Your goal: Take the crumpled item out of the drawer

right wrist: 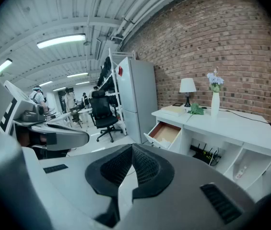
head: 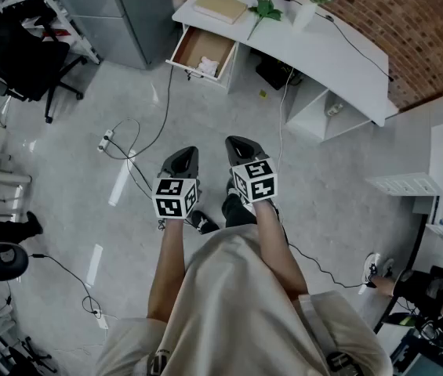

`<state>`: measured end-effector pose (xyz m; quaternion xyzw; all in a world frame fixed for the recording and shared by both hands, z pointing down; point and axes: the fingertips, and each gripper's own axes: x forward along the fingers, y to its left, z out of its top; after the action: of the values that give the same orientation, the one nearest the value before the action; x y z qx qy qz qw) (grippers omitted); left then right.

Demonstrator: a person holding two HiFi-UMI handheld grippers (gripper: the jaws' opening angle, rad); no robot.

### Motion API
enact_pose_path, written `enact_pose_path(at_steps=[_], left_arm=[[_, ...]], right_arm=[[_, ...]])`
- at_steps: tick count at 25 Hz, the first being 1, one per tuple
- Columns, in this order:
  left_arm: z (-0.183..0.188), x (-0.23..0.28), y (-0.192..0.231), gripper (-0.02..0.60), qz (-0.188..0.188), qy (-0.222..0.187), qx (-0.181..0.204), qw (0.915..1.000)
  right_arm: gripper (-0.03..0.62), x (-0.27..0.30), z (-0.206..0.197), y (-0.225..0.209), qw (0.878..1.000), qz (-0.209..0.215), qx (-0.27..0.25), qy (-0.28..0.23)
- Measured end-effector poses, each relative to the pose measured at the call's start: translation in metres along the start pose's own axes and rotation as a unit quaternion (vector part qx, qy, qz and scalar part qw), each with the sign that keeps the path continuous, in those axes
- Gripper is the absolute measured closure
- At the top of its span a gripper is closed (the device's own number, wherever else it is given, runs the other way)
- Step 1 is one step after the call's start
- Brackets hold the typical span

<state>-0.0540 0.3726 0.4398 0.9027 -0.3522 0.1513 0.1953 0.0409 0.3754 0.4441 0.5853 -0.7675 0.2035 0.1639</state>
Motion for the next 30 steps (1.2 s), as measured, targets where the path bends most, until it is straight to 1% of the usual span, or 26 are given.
enact_pose_path(at_steps=[6, 9, 12, 14, 18, 21, 25, 29, 30], left_arm=[[0.023, 0.028, 0.0, 0.565, -0.003, -0.002, 0.007, 1.0], [0.034, 0.044, -0.002, 0.566, -0.004, -0.003, 0.015, 0.9999], [0.041, 0.06, -0.005, 0.565, -0.001, 0.002, 0.023, 0.9997], [0.046, 0.071, -0.006, 0.566, 0.002, 0.003, 0.027, 0.9996], [0.061, 0.096, -0.01, 0.566, 0.009, 0.003, 0.039, 0.9992], [0.077, 0.116, -0.008, 0.565, 0.016, 0.002, 0.044, 0.9989], [0.09, 0.138, -0.004, 0.565, 0.035, 0.0, 0.047, 0.9983], [0.087, 0.152, 0.003, 0.566, 0.067, 0.015, 0.081, 0.9944], [0.087, 0.154, 0.004, 0.565, 0.07, 0.014, 0.08, 0.9942]], right_arm=[[0.569, 0.007, 0.026, -0.028, 1.0, -0.004, 0.001, -0.019], [0.569, 0.012, 0.037, -0.052, 0.999, -0.021, 0.012, -0.035], [0.569, 0.016, 0.049, -0.072, 0.998, -0.03, 0.005, -0.049], [0.569, 0.021, 0.056, -0.082, 0.998, -0.013, 0.008, -0.055], [0.569, 0.033, 0.068, -0.108, 0.997, 0.025, 0.047, -0.063], [0.569, 0.043, 0.078, -0.126, 0.996, 0.046, 0.054, -0.062], [0.569, 0.052, 0.084, -0.157, 0.995, 0.047, 0.062, -0.066], [0.571, 0.052, 0.078, -0.186, 0.995, 0.055, 0.063, -0.061], [0.571, 0.052, 0.075, -0.192, 0.995, 0.058, 0.065, -0.056]])
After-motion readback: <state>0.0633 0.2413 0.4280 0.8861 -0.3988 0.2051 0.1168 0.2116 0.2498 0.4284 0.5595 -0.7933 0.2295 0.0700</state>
